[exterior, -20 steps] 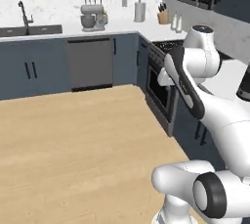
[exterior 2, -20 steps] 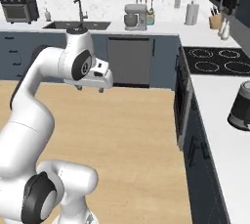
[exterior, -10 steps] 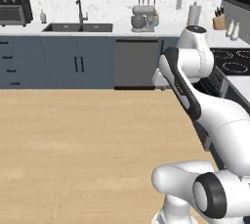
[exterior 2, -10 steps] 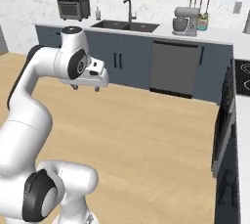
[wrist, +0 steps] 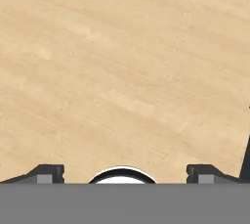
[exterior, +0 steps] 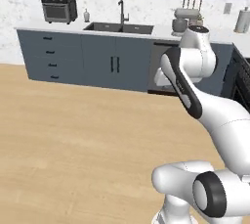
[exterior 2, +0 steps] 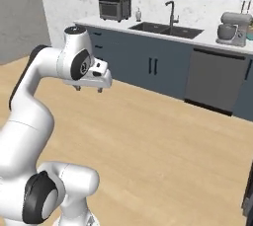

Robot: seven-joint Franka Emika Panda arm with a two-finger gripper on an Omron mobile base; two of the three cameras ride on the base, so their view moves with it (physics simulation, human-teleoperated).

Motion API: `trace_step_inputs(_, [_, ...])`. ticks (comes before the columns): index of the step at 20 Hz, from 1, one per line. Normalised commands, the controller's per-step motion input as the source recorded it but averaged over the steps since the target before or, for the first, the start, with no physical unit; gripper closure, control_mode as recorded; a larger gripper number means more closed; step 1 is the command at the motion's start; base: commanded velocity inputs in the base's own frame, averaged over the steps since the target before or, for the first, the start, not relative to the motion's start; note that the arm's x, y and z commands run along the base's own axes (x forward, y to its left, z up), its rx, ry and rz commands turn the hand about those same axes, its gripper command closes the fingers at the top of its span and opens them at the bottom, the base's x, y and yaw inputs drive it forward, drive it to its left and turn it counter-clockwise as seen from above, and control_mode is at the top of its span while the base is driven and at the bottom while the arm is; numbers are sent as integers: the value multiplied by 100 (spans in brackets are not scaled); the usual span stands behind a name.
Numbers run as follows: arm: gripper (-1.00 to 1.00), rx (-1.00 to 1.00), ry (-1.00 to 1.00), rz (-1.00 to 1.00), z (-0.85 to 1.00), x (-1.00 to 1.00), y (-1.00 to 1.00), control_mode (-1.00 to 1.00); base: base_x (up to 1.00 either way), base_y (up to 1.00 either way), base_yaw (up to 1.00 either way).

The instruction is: Navigate to the dishwasher.

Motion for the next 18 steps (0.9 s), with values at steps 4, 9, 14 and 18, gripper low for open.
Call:
trace_step_inputs(4, [-100, 0, 0, 0, 0, 0, 0, 100, 24, -14, 55])
trace_step_inputs(9, [-100, 0, 0, 0, 0, 0, 0, 100, 63, -75, 28])
trace_step_inputs(14, [-100, 0, 0, 0, 0, 0, 0, 100, 100, -97, 1])
trace_step_inputs(18, [-100, 0, 0, 0, 0, 0, 0, 100, 100, -100, 0])
